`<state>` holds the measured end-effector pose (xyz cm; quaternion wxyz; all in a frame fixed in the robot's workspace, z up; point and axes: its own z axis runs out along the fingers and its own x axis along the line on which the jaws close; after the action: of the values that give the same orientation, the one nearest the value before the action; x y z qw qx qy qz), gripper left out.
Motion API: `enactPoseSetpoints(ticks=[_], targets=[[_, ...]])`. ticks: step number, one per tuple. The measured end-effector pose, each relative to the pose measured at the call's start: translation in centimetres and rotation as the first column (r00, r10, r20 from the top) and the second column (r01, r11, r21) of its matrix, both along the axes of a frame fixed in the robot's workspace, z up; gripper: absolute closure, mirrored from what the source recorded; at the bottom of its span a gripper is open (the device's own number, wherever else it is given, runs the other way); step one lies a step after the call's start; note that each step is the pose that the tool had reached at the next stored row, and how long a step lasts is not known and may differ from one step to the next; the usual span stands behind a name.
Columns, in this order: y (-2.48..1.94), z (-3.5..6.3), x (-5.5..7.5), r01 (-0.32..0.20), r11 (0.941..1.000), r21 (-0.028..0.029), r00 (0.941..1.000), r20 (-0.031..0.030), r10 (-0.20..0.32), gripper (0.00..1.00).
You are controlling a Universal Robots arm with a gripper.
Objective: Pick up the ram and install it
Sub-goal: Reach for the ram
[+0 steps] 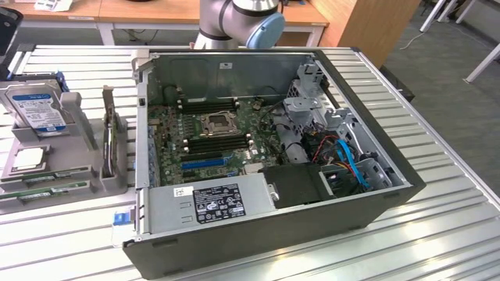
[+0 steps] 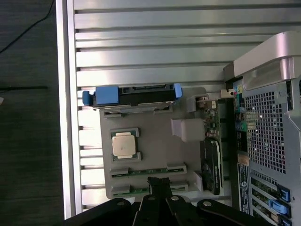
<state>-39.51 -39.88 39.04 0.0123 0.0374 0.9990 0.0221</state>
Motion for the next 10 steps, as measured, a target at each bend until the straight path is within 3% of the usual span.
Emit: enactPoseSetpoints(ticks=[10], targets=[[0.0,0.0,-0.44,0.0,1.0,0.0,1.0,-0.0001,0.0,0.9]])
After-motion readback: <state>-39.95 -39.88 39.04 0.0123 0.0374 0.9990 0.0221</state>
